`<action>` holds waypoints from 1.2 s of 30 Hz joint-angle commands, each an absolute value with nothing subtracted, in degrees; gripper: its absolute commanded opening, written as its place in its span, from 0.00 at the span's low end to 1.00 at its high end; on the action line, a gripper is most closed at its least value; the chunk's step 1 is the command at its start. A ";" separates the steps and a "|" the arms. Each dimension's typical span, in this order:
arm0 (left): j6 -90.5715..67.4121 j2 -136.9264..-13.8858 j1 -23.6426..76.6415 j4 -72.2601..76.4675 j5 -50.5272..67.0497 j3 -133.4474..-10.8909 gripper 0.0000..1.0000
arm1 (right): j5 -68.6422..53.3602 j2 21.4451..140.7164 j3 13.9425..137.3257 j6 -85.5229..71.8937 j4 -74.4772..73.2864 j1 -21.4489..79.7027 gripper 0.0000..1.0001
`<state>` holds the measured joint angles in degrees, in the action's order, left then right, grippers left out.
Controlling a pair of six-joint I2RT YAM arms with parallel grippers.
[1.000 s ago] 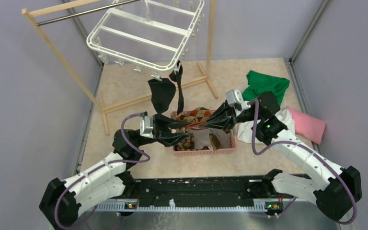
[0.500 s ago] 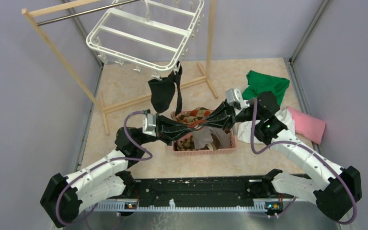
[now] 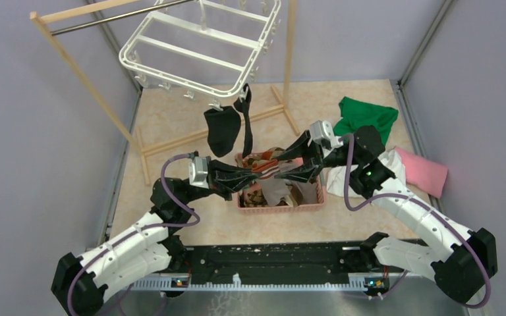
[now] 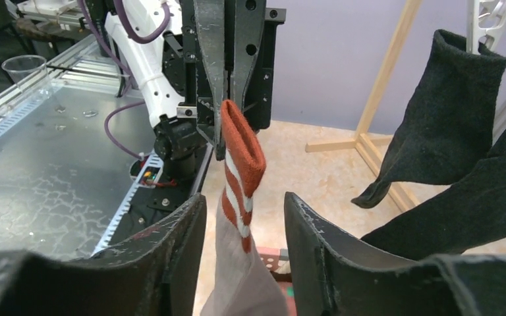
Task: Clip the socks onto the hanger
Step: Adjust the sock, then adjust the hanger on the clothesline.
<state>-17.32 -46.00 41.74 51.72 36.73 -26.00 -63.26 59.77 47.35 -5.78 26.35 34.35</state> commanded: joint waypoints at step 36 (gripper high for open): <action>4.40 -21.84 42.01 -21.99 0.91 -45.05 0.00 | -13.52 76.76 58.59 -9.25 32.55 44.05 0.66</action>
